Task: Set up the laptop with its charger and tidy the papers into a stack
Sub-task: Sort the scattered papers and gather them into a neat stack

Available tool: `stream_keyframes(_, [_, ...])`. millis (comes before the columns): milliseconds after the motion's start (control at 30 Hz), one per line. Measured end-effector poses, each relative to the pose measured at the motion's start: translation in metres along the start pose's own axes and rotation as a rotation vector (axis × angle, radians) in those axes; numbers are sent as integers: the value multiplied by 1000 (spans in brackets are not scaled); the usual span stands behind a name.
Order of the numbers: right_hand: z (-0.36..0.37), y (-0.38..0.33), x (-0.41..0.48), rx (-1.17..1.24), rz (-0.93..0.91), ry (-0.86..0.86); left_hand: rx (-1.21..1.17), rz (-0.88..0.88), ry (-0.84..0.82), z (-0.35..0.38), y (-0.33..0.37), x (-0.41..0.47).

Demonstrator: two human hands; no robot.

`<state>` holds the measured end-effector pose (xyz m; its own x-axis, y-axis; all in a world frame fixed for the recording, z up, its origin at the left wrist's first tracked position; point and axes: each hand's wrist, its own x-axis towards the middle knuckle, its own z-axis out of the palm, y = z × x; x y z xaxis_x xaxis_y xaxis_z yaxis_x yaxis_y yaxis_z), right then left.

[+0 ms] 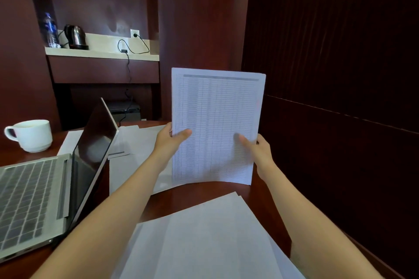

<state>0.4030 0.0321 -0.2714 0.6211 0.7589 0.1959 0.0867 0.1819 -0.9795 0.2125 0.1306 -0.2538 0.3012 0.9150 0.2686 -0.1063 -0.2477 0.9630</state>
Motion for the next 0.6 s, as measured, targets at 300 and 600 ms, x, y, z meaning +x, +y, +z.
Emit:
stream_keyframes(300, [-3,-4,-11,-113,3,-63,73,-69,-2,7,9,-13])
stream_keyframes(600, [-12,-50,-1,-262,-77,144,122,48,-21,12,43,-16])
